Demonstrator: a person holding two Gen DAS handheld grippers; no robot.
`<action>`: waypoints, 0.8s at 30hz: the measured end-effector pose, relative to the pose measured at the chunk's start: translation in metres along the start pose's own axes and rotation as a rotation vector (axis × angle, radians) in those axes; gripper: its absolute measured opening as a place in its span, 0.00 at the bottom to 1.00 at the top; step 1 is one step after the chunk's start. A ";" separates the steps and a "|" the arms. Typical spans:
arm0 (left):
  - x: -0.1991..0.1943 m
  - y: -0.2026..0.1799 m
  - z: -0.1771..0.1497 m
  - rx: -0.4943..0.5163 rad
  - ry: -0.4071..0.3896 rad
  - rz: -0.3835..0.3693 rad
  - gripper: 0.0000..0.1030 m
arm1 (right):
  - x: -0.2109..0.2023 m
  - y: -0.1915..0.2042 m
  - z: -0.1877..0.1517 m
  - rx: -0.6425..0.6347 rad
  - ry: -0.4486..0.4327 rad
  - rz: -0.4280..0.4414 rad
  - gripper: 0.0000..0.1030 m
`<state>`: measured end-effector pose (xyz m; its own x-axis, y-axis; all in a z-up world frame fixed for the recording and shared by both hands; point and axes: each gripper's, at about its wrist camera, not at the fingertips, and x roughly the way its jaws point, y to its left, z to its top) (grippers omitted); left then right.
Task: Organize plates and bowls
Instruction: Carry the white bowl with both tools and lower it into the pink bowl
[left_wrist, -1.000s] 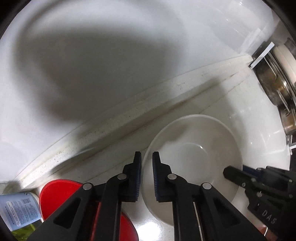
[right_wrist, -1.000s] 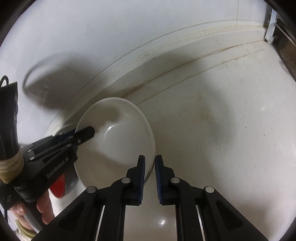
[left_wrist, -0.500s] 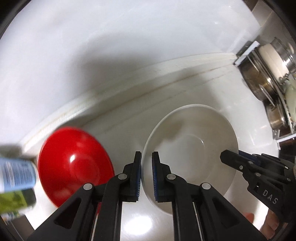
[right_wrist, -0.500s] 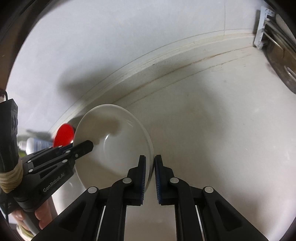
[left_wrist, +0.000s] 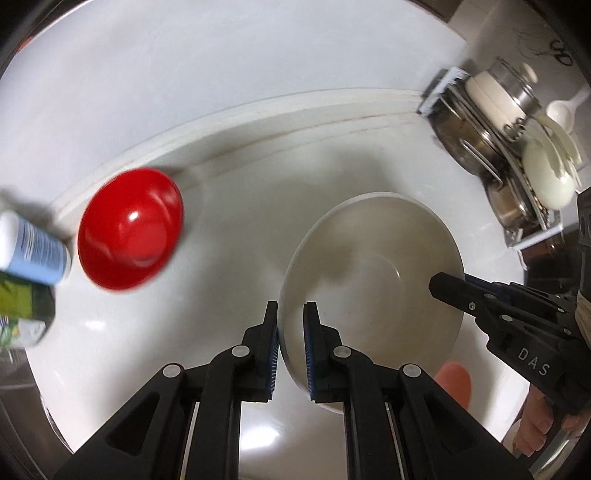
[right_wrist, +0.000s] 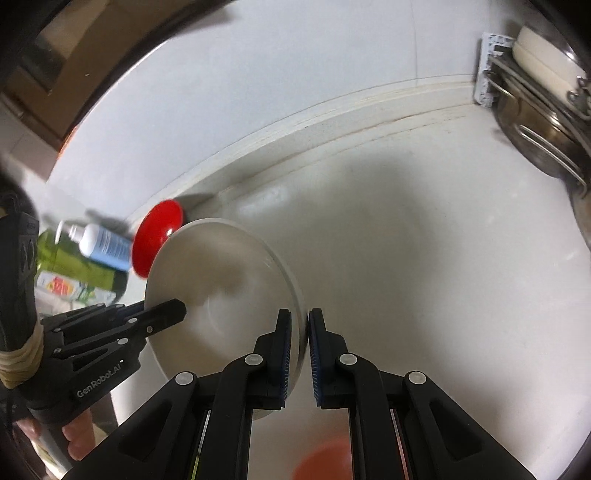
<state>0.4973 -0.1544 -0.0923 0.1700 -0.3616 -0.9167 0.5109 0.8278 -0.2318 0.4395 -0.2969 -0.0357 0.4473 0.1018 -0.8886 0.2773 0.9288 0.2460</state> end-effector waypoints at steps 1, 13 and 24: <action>-0.004 -0.007 -0.008 0.004 -0.002 -0.001 0.12 | -0.003 -0.003 -0.006 -0.002 -0.003 -0.001 0.11; -0.027 -0.066 -0.062 0.065 -0.017 -0.043 0.16 | -0.044 -0.035 -0.067 0.023 -0.040 -0.030 0.11; -0.016 -0.102 -0.095 0.105 0.044 -0.085 0.17 | -0.064 -0.059 -0.106 0.037 -0.052 -0.078 0.11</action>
<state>0.3624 -0.1925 -0.0854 0.0860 -0.4077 -0.9090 0.6073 0.7448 -0.2766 0.3038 -0.3206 -0.0345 0.4661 0.0104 -0.8846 0.3434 0.9194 0.1918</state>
